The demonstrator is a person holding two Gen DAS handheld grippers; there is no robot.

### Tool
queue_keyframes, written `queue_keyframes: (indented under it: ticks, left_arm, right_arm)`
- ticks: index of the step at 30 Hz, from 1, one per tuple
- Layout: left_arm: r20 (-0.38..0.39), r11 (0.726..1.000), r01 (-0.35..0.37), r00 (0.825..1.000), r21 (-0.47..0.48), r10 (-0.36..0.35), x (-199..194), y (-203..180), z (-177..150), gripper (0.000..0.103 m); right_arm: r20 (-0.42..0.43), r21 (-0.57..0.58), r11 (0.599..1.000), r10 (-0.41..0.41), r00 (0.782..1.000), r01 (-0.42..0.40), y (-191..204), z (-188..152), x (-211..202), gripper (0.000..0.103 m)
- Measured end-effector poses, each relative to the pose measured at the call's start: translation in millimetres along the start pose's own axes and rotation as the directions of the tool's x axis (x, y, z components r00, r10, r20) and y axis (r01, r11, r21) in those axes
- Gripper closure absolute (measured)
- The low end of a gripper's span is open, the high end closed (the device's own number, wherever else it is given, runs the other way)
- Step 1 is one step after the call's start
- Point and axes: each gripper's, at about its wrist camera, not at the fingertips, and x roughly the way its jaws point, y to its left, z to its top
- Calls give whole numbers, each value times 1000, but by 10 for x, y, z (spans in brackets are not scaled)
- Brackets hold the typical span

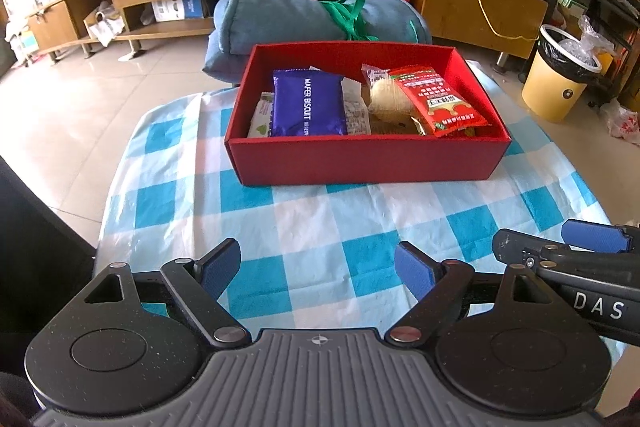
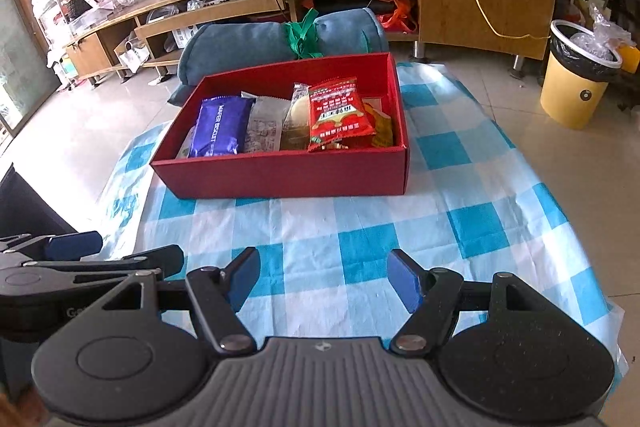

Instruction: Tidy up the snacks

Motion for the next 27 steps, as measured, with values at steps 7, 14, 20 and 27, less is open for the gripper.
queue_keyframes:
  ticks: [7,14,20,27]
  left_arm:
    - [5,1000,-8,1000,15,8,-57,-12,-86,15]
    - [43,999,-31,999,36,30,-130,-51,-127,15]
    - [52,1000,-3,999,17,2,-141,-14,-126,15]
    - [79,1000,-8,997,20,7,-180,-14,-126,15]
  right_arm:
    - [-4,-5,1000,0,1000,0,-3,-97,-47,38]
    - [7,0,1000,7,1000,-7,-18,-132,-93,38]
    - [20,6,1000,16,1000,-16,-23,-129,-129,38]
    - [28,9,1000,27,999,-27,-17,-121,-149,38]
